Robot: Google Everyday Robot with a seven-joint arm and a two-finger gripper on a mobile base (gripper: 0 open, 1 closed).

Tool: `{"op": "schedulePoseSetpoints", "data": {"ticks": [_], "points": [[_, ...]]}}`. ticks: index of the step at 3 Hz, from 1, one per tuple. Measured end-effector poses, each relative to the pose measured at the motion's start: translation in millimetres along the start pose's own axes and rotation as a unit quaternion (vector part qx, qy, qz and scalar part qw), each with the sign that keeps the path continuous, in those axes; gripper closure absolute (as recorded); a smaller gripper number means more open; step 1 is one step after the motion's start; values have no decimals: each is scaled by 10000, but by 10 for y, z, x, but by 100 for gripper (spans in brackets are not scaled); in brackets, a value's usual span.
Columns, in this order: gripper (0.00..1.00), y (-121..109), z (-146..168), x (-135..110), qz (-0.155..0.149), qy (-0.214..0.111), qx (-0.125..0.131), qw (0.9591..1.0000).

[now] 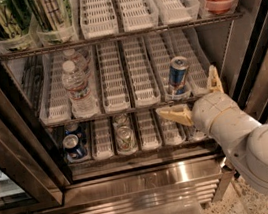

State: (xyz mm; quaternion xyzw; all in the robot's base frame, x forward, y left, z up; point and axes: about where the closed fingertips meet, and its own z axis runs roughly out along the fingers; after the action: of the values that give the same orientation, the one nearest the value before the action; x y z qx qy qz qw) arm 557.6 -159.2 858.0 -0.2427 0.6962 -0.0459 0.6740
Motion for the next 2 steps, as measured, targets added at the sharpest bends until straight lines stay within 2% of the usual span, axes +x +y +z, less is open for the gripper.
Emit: {"op": "schedulePoseSetpoints", "data": {"ticks": [2], "points": [[0, 159, 0, -18, -69, 152, 268, 9995]]}}
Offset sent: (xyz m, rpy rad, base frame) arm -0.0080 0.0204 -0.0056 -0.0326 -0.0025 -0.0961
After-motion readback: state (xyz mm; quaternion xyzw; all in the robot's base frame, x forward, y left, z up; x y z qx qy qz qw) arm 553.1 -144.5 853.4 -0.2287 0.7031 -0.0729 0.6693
